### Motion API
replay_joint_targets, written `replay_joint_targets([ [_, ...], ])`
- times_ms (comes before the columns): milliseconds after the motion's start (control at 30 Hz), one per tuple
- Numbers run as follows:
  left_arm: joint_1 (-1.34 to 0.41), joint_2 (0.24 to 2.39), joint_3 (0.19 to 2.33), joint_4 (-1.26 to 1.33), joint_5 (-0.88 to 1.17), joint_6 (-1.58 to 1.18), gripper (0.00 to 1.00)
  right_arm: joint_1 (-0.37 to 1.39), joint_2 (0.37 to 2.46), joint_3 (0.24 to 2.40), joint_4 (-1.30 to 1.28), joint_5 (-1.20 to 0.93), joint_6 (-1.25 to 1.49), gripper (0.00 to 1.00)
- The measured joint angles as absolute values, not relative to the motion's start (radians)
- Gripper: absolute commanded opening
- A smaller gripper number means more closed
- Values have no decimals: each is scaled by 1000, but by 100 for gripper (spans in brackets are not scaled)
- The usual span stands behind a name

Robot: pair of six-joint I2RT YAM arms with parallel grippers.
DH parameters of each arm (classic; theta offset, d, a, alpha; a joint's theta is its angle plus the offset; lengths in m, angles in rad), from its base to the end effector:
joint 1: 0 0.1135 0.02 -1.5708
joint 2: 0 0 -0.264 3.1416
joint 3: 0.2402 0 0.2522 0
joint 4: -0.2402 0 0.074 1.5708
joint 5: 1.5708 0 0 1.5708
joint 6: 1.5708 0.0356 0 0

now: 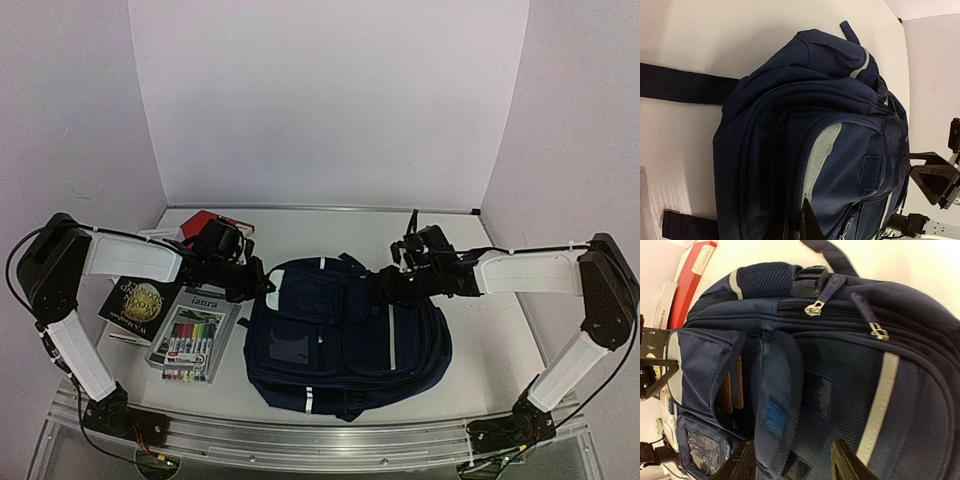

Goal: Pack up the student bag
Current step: Zip the student bag at the center of the board.

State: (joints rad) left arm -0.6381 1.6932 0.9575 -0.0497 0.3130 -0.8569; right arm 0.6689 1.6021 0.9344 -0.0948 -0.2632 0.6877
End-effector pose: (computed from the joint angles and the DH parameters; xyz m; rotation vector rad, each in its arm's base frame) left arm 0.2749 -0.2175 0.1793 -0.1140 2.5827 -1.0249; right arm 0.2580 0.2157 0.1980 -0.1185 2.5117 0.9325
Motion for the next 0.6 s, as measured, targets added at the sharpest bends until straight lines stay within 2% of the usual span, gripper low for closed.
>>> replay_joint_targets([
  [133,-640,1693,953,-46,313,-863,0,668,1637,934,-58,-295,688,36],
  [333,-642,1693,953,-46,313,-863,1,668,1653,934,-32,-312,697,7],
  [400,-643,1693,953,-46,312,-863,3,668,1653,934,-19,-313,703,0],
  [600,-663,1693,957,-54,289,-832,5,668,1645,935,-6,-319,707,0],
])
